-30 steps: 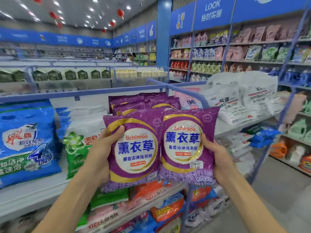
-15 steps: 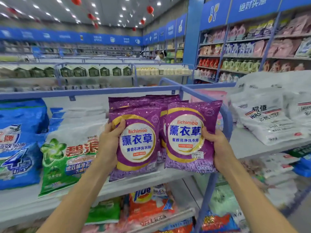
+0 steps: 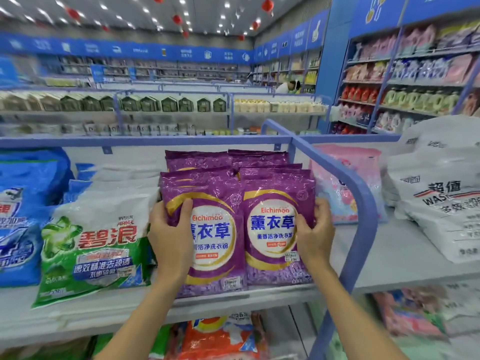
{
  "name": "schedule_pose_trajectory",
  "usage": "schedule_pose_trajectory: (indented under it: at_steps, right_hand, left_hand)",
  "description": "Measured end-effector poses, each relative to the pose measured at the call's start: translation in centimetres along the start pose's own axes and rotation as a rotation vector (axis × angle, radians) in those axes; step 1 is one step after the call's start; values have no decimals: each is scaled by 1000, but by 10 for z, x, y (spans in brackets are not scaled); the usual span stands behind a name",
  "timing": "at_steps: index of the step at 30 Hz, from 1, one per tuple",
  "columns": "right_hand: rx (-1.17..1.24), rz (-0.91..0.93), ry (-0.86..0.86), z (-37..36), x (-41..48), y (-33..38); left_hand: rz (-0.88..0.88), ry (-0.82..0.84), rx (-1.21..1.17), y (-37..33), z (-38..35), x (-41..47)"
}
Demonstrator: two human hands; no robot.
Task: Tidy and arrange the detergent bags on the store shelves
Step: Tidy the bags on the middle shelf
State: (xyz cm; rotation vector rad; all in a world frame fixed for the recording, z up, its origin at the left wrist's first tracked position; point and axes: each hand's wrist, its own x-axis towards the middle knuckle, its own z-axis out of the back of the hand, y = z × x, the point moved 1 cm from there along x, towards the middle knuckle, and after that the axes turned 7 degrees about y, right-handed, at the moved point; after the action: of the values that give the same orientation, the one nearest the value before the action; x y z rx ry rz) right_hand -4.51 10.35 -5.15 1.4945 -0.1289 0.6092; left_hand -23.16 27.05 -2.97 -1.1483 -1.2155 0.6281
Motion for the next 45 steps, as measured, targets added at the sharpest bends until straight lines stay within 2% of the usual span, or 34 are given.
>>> schedule_pose_trajectory:
  at_steps: [6, 8, 10, 13, 17, 20, 27, 30, 34, 39, 45]
  right_hand:
    - [-246, 7, 19, 7, -12, -10]
    - [-347, 77, -15, 5, -20, -7]
    - [-556, 197, -38, 0, -30, -4]
    - [-744, 298, 119, -10, -50, -4]
    - [-743, 288, 403, -12, -70, -9]
    - [-782, 250, 580, -5, -73, -14]
    - [-916, 219, 742, 2, -66, -9]
    - [-931, 197, 785, 2, -59, -10]
    - [-984, 189, 790, -2, -52, -8]
    - [-956, 203, 762, -8, -41, -15]
    - [-871, 277, 696, -10, -34, -23]
  left_hand:
    - [-12, -32, 139, -7, -8, -14]
    - [20, -15, 150, -2, -7, -14]
    - [36, 11, 186, -3, -10, -15]
    - [-42, 18, 362, -4, -13, -19]
    - [6, 140, 606, 9, -10, -24]
    - [-47, 260, 707, 12, -7, -33]
    - [-5, 620, 964, 2, 1, -62]
    - [1, 711, 988, 5, 10, -63]
    - [3, 740, 995, 6, 5, -57]
    - [10, 667, 1013, 13, -4, -48]
    - [-98, 605, 910, 20, -2, -42]
